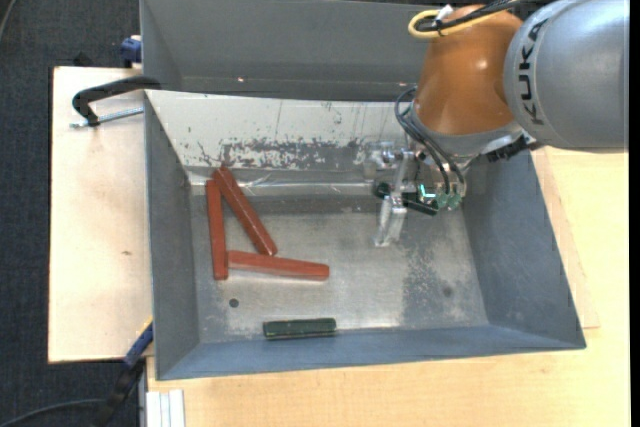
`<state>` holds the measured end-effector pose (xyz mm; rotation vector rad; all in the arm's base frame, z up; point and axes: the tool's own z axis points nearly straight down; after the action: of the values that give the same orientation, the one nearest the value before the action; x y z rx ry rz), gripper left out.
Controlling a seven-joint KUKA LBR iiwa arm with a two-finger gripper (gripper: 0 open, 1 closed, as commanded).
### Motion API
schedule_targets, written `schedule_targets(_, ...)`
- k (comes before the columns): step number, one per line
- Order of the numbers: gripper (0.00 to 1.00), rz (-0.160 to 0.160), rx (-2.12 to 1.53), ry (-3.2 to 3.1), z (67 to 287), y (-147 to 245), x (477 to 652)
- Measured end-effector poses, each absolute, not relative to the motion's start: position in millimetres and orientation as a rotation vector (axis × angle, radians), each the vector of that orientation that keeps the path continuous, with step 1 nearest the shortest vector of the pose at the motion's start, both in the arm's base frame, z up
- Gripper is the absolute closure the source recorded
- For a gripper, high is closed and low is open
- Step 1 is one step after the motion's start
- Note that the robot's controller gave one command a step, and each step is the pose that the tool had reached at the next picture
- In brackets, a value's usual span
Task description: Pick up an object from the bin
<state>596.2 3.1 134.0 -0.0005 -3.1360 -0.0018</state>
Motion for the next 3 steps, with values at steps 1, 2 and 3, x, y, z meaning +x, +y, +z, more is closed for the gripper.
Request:
schedule_targets(1, 0.00, -0.005, 0.229, -3.129, 69, 92, 578.8)
schedule_targets(2, 0.00, -0.005, 0.582, -3.087, 74, 138, 532.6)
schedule_targets(3, 0.00, -0.005, 0.008, -3.146, 74, 186, 539.7)
